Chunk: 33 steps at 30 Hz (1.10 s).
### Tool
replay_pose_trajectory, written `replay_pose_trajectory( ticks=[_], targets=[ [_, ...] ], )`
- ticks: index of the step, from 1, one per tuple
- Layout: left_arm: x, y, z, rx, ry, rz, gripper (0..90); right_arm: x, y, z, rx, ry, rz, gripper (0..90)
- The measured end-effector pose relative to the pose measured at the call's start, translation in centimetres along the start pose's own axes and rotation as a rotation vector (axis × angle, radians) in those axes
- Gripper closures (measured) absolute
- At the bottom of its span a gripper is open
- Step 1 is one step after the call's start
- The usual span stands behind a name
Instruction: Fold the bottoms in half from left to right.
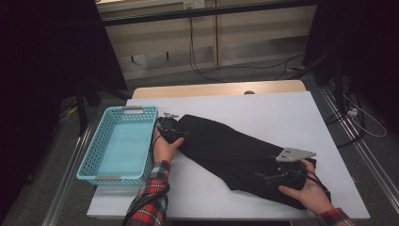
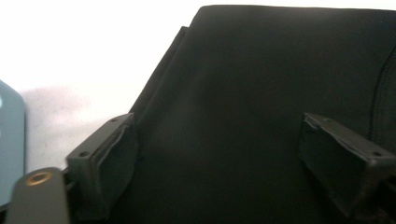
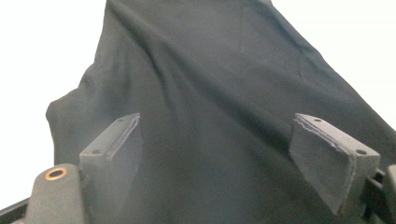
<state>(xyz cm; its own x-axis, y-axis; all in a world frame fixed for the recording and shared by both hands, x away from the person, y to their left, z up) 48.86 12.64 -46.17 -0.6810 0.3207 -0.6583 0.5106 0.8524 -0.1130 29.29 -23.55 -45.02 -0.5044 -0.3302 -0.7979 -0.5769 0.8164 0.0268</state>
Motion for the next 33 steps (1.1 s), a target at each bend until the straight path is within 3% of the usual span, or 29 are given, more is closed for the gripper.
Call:
replay_pose_trajectory(
  ticks=[6, 8, 11, 13, 15, 18, 24, 33],
  targets=[
    [-0.4, -0.1, -0.7, 0.029, 0.036, -0.033, 44.4, 0.0, 0.1, 0.0, -0.002, -0.001, 0.002, 18.2],
    [-0.5, 0.0, -0.8, 0.051, 0.045, -0.066, 59.1, 0.0, 0.1, -0.1, -0.004, -0.002, -0.001, 18.2],
    [-0.6, 0.1, -1.0, 0.047, 0.058, -0.075, 65.1, 0.0, 0.1, -0.1, -0.007, -0.003, 0.0, 18.1],
    [-0.6, 0.1, -1.0, 0.098, 0.072, -0.122, 82.1, 0.0, 0.1, 0.0, -0.007, -0.001, 0.001, 18.1],
    [-0.7, 0.0, -1.0, 0.094, 0.077, -0.094, 82.2, 0.0, 0.1, 0.1, -0.011, 0.002, 0.001, 18.2],
    [-0.8, -0.1, -1.1, 0.097, 0.082, -0.089, 82.8, 0.0, 0.1, 0.1, -0.011, 0.002, 0.0, 18.1],
    [-1.0, 0.1, -1.3, 0.114, 0.087, -0.126, 84.6, 0.1, 0.0, -0.1, -0.009, -0.006, 0.01, 17.8],
    [-2.1, -0.3, -2.2, 0.157, 0.092, -0.133, 85.1, 0.2, -0.7, 0.0, -0.011, -0.015, 0.039, 16.4]
  ],
)
Point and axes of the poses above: each handheld gripper's, and its own axes: z roughly forward along the jaws, x roughly out of its underside, y roughly to its left, the point moved 1 cm from there along z, roughly forward along the jaws, and after that the axes turned 5 degrees about x, right-handed, at the moved point
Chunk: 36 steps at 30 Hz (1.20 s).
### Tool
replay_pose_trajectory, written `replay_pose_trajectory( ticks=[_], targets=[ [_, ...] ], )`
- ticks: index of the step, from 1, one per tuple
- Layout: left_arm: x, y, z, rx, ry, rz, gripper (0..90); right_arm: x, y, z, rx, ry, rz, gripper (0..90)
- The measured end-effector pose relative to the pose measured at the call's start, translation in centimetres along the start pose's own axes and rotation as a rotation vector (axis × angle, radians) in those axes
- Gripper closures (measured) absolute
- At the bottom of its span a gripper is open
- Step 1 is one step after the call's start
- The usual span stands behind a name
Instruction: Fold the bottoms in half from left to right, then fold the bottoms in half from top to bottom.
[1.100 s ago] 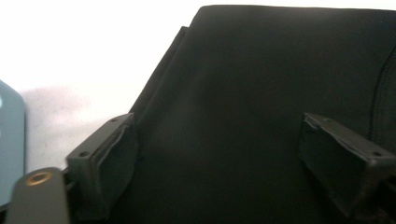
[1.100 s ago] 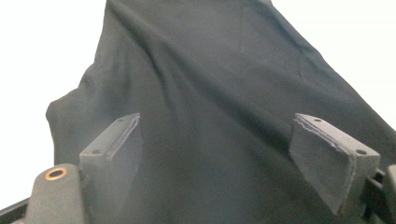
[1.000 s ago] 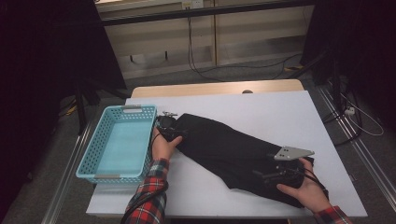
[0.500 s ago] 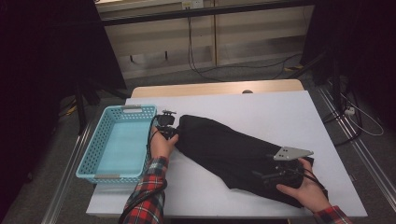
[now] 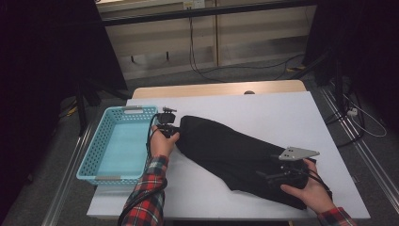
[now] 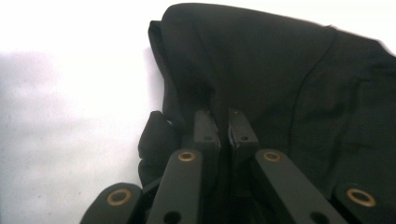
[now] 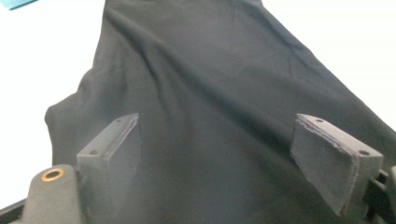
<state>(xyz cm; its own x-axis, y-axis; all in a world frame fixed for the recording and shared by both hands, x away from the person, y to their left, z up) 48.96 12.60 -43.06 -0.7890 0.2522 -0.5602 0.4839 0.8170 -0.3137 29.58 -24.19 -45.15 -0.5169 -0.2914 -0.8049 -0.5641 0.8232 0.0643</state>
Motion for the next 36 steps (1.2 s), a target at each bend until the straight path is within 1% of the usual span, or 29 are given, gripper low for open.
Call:
replay_pose_trajectory(
  ticks=[2, 3, 5, 7, 11, 12, 13, 15, 19, 20, 22, 28, 31, 33, 35, 36],
  targets=[
    [-0.2, -0.2, -0.3, 0.004, 0.001, 0.003, 85.1, 0.0, -0.1, 0.1, -0.001, -0.002, 0.007, 15.8],
    [-0.4, -0.3, -0.6, 0.015, 0.01, -0.004, 85.2, 0.0, -0.1, 0.1, -0.001, -0.001, 0.008, 15.8],
    [-0.7, -0.5, -0.9, 0.019, 0.004, -0.005, 85.2, 0.0, -0.1, 0.0, 0.0, -0.003, 0.005, 15.7],
    [-1.0, -0.7, -1.1, 0.032, 0.002, -0.01, 85.3, 0.0, -0.1, -0.2, 0.002, -0.002, 0.005, 15.7],
    [-1.4, -1.1, -1.6, 0.04, 0.005, 0.01, 85.3, 0.0, -0.2, -0.4, 0.011, -0.007, 0.008, 15.4],
    [-1.5, -1.2, -1.7, 0.042, 0.001, 0.007, 85.3, 0.0, -0.3, -0.4, 0.012, -0.008, 0.012, 15.3],
    [-1.5, -1.3, -1.7, 0.041, 0.001, 0.009, 85.3, 0.0, -0.3, -0.5, 0.012, -0.01, 0.015, 15.3],
    [-1.7, -1.5, -1.8, 0.055, -0.003, 0.011, 85.3, 0.0, -0.2, -0.5, 0.014, -0.01, 0.014, 15.2],
    [-1.9, -2.0, -1.9, 0.08, 0.006, 0.018, 85.3, 0.0, -0.1, -0.5, 0.013, -0.006, 0.008, 15.2],
    [-2.0, -2.2, -1.8, 0.075, 0.005, 0.025, 85.3, 0.0, -0.1, -0.5, 0.014, -0.006, 0.005, 15.2],
    [-2.0, -2.4, -1.8, 0.087, 0.004, 0.026, 85.3, 0.0, 0.0, -0.4, 0.009, -0.004, 0.003, 15.2],
    [-2.3, -2.9, -1.9, 0.094, 0.01, 0.041, 85.3, -0.1, 0.0, -0.2, 0.002, -0.006, -0.001, 15.2],
    [-2.5, -3.1, -1.9, 0.111, 0.016, 0.04, 85.3, -0.1, -0.1, -0.2, 0.003, -0.006, 0.0, 15.2],
    [-2.4, -3.4, -2.0, 0.117, 0.022, 0.048, 85.3, -0.2, -0.2, -0.3, 0.005, -0.008, 0.004, 15.2],
    [-2.4, -3.7, -2.1, 0.135, 0.019, 0.051, 85.3, -0.2, -0.2, -0.3, 0.004, -0.01, 0.003, 15.1],
    [-2.3, -3.9, -2.1, 0.137, 0.02, 0.061, 85.3, -0.2, -0.2, -0.2, 0.004, -0.009, 0.0, 15.1]
  ],
)
Point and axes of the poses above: each handheld gripper's, and its own axes: z roughly forward along the jaws, x roughly out of its underside, y roughly to its left, the point moved 1 cm from there along z, roughly forward along the jaws, and after that the axes turned 5 degrees about x, right-handed, at the moved point
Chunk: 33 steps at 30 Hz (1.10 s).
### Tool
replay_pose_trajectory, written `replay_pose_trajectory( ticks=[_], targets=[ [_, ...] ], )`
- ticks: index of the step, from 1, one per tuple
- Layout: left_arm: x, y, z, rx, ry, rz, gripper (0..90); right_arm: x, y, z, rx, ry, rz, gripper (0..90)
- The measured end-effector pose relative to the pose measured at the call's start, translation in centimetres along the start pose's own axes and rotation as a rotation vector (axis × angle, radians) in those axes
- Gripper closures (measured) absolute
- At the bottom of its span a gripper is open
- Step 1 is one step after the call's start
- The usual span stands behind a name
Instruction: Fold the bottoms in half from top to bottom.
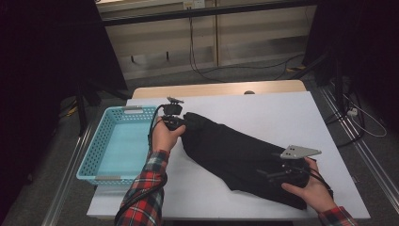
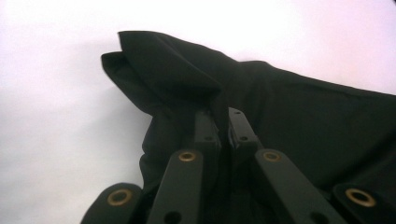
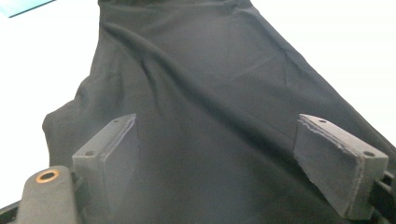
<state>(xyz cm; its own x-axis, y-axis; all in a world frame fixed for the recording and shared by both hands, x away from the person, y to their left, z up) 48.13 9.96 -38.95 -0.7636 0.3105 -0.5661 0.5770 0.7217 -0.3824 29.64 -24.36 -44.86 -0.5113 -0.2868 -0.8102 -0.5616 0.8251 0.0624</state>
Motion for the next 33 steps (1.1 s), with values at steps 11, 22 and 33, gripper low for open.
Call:
replay_pose_trajectory(
  ticks=[11, 22, 33],
  targets=[
    [0.6, -3.0, 0.5, 0.101, -0.03, 0.082, 85.3, 0.0, 0.1, 0.4, -0.006, 0.011, 0.002, 15.2],
    [1.9, -5.9, 1.6, 0.191, -0.048, 0.168, 85.3, 0.1, 0.2, 0.4, -0.007, 0.015, -0.003, 15.1],
    [3.2, -7.5, 2.7, 0.263, -0.064, 0.21, 85.2, 0.4, 0.1, 0.2, 0.005, 0.018, 0.006, 15.1]
  ],
)
Point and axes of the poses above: each handheld gripper's, and its own axes: z roughly forward along the jaws, x roughly out of its underside, y roughly to its left, the point moved 1 cm from there along z, roughly forward along the jaws, and after that the axes turned 5 degrees about x, right-handed, at the moved point
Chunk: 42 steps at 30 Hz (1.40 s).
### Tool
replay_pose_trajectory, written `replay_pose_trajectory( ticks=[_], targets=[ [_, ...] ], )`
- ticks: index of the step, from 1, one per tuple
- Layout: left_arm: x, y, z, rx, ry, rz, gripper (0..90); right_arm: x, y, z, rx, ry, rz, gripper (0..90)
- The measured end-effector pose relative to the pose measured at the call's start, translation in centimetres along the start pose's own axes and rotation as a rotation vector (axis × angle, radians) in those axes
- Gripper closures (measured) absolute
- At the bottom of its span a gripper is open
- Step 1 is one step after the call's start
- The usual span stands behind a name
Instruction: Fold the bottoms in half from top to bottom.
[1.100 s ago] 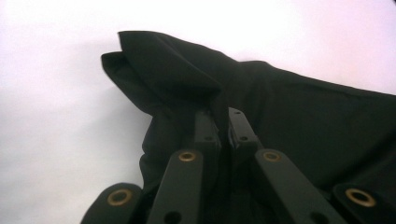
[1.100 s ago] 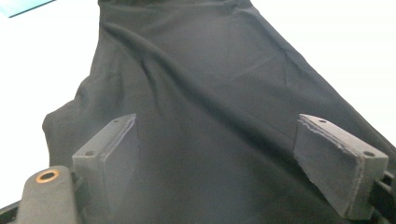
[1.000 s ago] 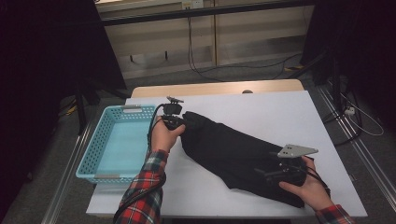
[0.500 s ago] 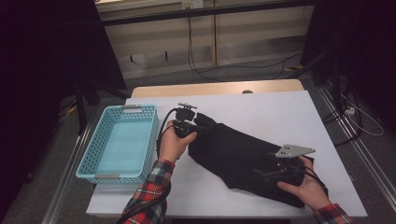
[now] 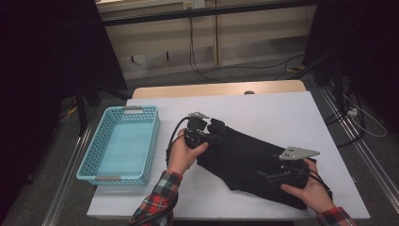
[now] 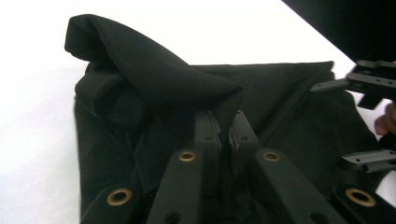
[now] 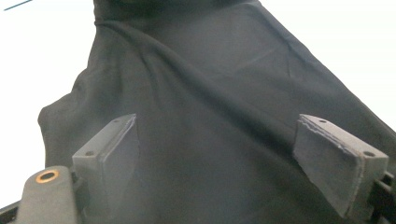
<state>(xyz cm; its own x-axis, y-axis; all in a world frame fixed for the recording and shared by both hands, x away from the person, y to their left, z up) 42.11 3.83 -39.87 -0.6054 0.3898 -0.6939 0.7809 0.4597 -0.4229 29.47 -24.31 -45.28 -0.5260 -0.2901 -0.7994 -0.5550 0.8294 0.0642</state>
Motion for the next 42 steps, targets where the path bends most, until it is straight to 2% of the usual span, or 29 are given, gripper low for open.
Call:
replay_pose_trajectory(
  ticks=[5, 11, 19, 24, 33, 37, 42],
  targets=[
    [0.5, -0.4, 0.4, 0.028, -0.01, 0.006, 85.2, 0.2, -0.1, -0.2, 0.005, 0.001, 0.004, 15.1],
    [0.5, -0.6, 0.4, 0.043, -0.017, 0.008, 85.1, 0.3, -0.1, -0.4, 0.012, -0.003, 0.009, 15.1],
    [0.7, -1.2, 1.2, 0.045, -0.001, 0.025, 85.2, 0.4, -0.1, -0.4, 0.014, 0.0, 0.008, 15.2],
    [0.8, -2.0, 1.9, 0.047, 0.017, 0.058, 85.2, 0.4, -0.1, -0.4, 0.016, 0.0, 0.009, 15.1],
    [0.6, -3.9, 2.9, 0.087, 0.041, 0.108, 85.2, 0.4, 0.0, -0.4, 0.015, 0.002, 0.005, 15.2],
    [0.7, -4.3, 3.4, 0.098, 0.051, 0.111, 85.2, 0.4, -0.1, -0.3, 0.014, 0.003, 0.007, 15.2],
    [1.2, -4.0, 4.2, 0.113, 0.065, 0.096, 84.9, 0.5, -0.1, -0.3, 0.015, 0.006, 0.005, 15.2]
  ],
)
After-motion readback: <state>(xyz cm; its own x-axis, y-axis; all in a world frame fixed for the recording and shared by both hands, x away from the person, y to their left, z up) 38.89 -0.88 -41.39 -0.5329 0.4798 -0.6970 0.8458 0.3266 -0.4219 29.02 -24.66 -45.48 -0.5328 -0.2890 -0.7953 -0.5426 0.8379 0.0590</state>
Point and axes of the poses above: each handheld gripper's, and its own axes: z roughly forward along the jaws, x roughly out of its underside, y roughly to its left, the point moved 1 cm from there along z, roughly forward along the jaws, and after that the axes turned 5 degrees about x, right-handed, at the moved point
